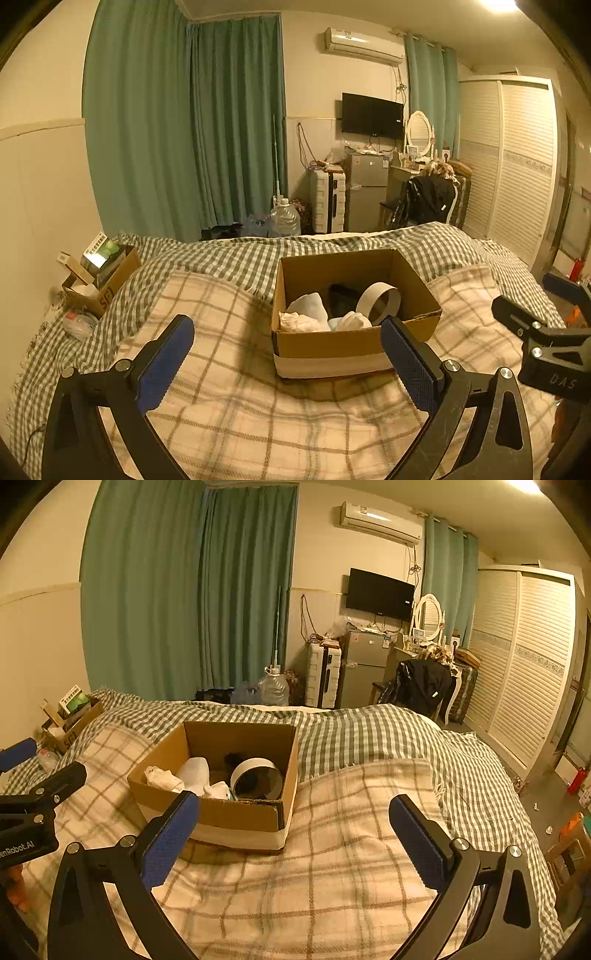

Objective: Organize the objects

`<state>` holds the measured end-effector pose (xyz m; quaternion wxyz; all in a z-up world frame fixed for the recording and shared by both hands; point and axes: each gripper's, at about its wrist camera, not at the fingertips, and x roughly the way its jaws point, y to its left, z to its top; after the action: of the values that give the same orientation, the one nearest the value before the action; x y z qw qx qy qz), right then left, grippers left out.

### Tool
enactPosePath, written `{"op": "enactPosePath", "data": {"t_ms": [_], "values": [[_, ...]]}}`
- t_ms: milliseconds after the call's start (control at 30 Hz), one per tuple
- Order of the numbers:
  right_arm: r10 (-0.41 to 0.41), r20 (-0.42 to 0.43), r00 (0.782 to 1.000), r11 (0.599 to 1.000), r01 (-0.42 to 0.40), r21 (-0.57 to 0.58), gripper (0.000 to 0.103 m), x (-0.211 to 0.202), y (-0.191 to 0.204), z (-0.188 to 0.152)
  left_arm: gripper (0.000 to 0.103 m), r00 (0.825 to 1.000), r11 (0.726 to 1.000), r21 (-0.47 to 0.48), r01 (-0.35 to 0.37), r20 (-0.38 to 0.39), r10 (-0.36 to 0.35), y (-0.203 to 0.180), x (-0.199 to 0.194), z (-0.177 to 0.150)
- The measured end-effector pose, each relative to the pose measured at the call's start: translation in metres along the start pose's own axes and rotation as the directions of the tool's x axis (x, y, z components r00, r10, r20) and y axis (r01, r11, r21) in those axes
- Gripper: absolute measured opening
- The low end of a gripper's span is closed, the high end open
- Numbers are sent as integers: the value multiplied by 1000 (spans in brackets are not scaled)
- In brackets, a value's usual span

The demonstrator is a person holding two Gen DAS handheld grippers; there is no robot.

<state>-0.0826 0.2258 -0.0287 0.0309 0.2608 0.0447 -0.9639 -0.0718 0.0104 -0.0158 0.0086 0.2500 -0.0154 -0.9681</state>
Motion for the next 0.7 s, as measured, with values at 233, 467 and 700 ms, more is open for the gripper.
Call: {"op": "enactPosePath", "data": {"t_ms": [233,467,700], "values": [[-3,-4,1000,1000,3,-9,103,1,3,-5,103,1000,1000,-18,-9,0,9,5,-1,-2],[-10,-18,1000,1000,9,-18,103,1,7,-7,103,999,999,-12,-32,-17,32,8,2,-6],[-7,-24,1000,1000,7,-13,103,2,8,-8,103,999,999,-29,-26,-25,25,12,4,-7]]}}
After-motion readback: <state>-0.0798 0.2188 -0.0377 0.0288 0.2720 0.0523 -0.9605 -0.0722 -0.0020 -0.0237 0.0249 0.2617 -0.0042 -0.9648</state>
